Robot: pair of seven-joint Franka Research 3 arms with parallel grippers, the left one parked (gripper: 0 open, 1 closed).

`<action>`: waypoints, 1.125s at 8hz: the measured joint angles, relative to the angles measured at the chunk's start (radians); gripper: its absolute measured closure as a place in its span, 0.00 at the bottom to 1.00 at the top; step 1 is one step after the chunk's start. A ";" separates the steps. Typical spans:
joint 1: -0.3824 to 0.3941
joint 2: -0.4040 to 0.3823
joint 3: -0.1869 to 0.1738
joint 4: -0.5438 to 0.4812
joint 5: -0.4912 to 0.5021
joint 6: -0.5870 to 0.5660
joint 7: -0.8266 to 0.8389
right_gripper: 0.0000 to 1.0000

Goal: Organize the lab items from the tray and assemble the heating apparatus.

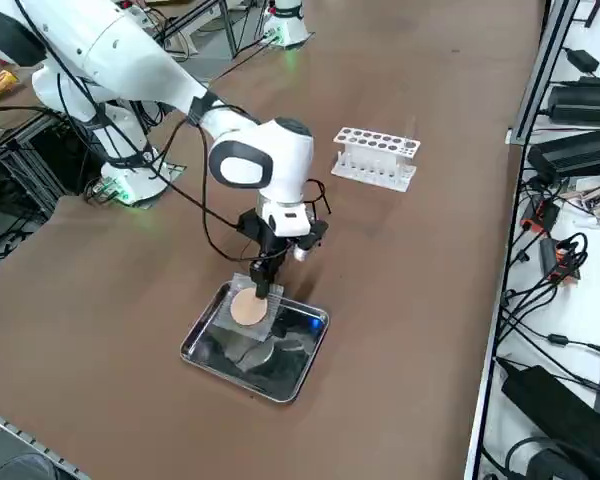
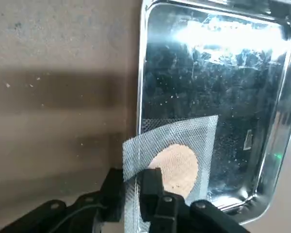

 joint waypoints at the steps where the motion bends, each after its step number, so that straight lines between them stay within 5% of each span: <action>1: 0.000 0.000 0.000 0.005 0.000 0.000 0.000 0.83; 7: 0.001 -0.043 0.010 0.033 0.000 -0.022 0.000 0.96; 9: 0.001 -0.067 0.046 0.069 0.000 -0.098 -0.005 0.97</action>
